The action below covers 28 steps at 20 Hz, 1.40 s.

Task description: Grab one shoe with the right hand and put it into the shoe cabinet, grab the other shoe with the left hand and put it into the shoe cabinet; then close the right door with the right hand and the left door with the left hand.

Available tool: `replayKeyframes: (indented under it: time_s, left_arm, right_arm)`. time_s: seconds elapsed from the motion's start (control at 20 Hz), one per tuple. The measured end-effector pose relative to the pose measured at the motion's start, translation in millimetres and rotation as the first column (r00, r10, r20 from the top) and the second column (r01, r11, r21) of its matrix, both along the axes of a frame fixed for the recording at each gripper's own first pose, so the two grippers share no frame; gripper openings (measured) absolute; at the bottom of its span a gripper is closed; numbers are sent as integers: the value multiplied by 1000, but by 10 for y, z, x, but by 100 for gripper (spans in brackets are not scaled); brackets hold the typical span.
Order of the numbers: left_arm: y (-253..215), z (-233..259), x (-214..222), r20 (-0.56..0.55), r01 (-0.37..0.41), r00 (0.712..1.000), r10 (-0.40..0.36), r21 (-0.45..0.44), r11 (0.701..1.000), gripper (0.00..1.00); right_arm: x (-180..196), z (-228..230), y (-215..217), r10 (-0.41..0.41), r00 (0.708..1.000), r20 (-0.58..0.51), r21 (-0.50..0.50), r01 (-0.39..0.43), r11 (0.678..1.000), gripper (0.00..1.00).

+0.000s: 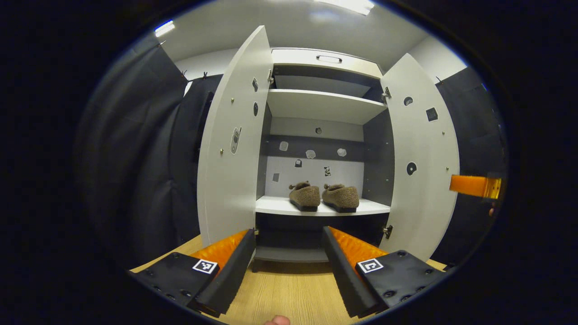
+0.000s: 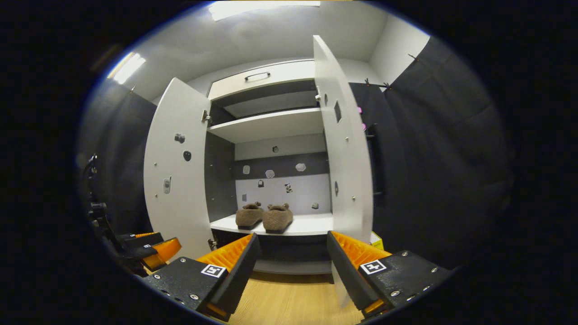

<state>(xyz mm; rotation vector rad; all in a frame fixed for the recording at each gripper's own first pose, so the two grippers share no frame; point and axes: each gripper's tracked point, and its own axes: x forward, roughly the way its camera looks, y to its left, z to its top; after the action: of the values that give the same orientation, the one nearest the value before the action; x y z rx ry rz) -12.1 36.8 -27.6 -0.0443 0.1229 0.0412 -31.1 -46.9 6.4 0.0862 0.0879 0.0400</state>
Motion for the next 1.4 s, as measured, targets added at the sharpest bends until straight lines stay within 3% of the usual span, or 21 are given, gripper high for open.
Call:
replayKeyframes:
  time_s: [0.25, 0.4, 0.55, 0.65, 0.75, 1.05, 1.4]
  left_arm:
    - [-42, -99, -116, -13, 30, 999, -30, 32, 999, 97]
    - [-16, -92, -121, -10, 26, 1000, -26, 24, 999, 97]
    - [31, -106, -122, -16, 21, 1000, -21, 21, 1000, 97]
    - [116, -74, -112, -6, 2, 1000, -2, 50, 999, 94]
    - [156, -64, -103, -9, -4, 1000, 5, 44, 999, 97]
    - [168, -61, -16, -6, -11, 1000, 11, 29, 1000, 97]
    - [15, -27, 14, 4, 27, 1000, -27, -3, 1000, 96]
  right_arm:
    - [87, 467, -1201, -212, 977, 17, -24, 212, 977, 92]
    - [254, 720, -1563, -237, 969, 76, -41, 240, 970, 92]
    - [571, 692, -1789, -229, 971, 68, -112, 235, 965, 92]
    - [734, 665, -1801, -210, 977, 42, -123, 214, 969, 93]
    - [848, 663, -1742, -190, 981, 32, -117, 192, 974, 93]
    - [945, 744, -1749, -227, 971, 70, -147, 235, 961, 90]
    - [972, 737, -1213, -149, 987, 64, -123, 155, 980, 88]
